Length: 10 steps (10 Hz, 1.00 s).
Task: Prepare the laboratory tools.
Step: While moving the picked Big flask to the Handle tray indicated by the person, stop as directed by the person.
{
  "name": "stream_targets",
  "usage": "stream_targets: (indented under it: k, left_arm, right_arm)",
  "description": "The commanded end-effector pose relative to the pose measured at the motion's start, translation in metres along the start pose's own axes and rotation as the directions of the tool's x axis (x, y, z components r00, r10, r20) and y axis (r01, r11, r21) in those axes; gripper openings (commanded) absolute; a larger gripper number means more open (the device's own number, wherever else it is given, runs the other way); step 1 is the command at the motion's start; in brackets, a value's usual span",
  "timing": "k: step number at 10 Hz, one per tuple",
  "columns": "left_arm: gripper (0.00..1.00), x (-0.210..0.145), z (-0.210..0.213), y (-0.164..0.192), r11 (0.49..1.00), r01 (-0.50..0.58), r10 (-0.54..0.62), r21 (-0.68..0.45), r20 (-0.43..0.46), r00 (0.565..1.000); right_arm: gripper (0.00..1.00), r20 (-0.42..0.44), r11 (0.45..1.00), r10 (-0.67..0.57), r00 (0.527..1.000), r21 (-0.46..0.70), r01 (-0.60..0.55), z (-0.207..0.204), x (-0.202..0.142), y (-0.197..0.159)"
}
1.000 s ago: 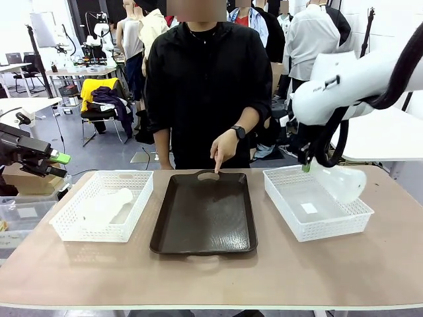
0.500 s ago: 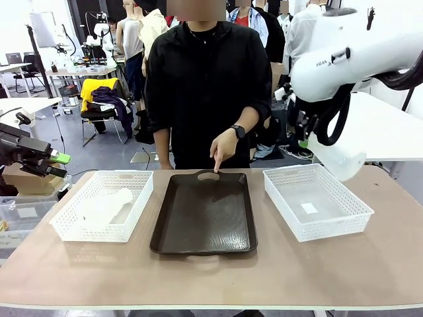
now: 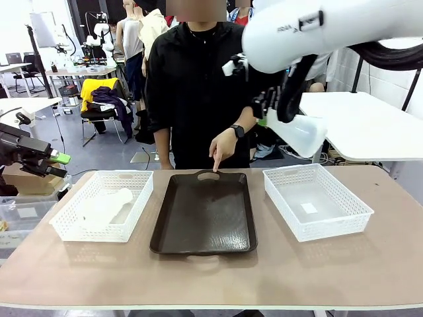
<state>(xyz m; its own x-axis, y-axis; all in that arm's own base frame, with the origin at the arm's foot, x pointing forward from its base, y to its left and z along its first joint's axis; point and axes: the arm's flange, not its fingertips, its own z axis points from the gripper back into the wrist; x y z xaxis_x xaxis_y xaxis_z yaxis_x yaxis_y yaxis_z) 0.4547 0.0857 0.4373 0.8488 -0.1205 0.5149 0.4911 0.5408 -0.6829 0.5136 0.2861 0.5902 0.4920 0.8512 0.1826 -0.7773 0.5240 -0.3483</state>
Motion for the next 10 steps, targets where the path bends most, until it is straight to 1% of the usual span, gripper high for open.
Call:
stream_targets:
  k: [1,2,5,6,8,9,10]
  left_arm:
    - [1.0,0.0,0.002,0.0,1.0,0.003,-0.003,0.002,-0.001,1.0]
    - [1.0,0.0,0.002,0.0,1.0,0.003,-0.003,0.002,-0.001,1.0]
    - [1.0,0.0,0.002,0.0,1.0,0.003,-0.003,0.002,-0.001,1.0]
    - [1.0,0.0,0.002,0.0,1.0,0.003,-0.003,0.002,-0.001,1.0]
    - [1.0,0.0,0.002,0.0,1.0,0.003,-0.003,0.002,-0.001,1.0]
    - [1.0,0.0,0.002,0.0,1.0,0.003,-0.003,0.002,-0.001,1.0]
    - [1.0,0.0,0.002,0.0,1.0,0.003,-0.003,0.002,-0.001,1.0]
  right_arm:
    - [0.0,-0.023,0.999,0.03,0.999,0.027,-0.03,-0.011,0.04,0.014]
    - [0.0,-0.027,0.997,0.065,0.998,0.053,-0.063,-0.018,0.062,0.03]
    - [0.0,-0.029,0.984,0.106,0.994,0.15,-0.101,-0.037,0.117,0.07]
    - [0.0,-0.033,0.981,0.12,0.992,0.155,-0.113,-0.044,0.132,0.083]
    - [0.0,-0.04,0.974,0.186,0.982,0.142,-0.179,-0.064,0.153,0.108]
    - [0.0,-0.055,0.963,0.242,0.969,0.139,-0.233,-0.083,0.164,0.125]
    - [0.0,-0.058,0.95,0.276,0.959,0.171,-0.263,-0.101,0.174,0.136]
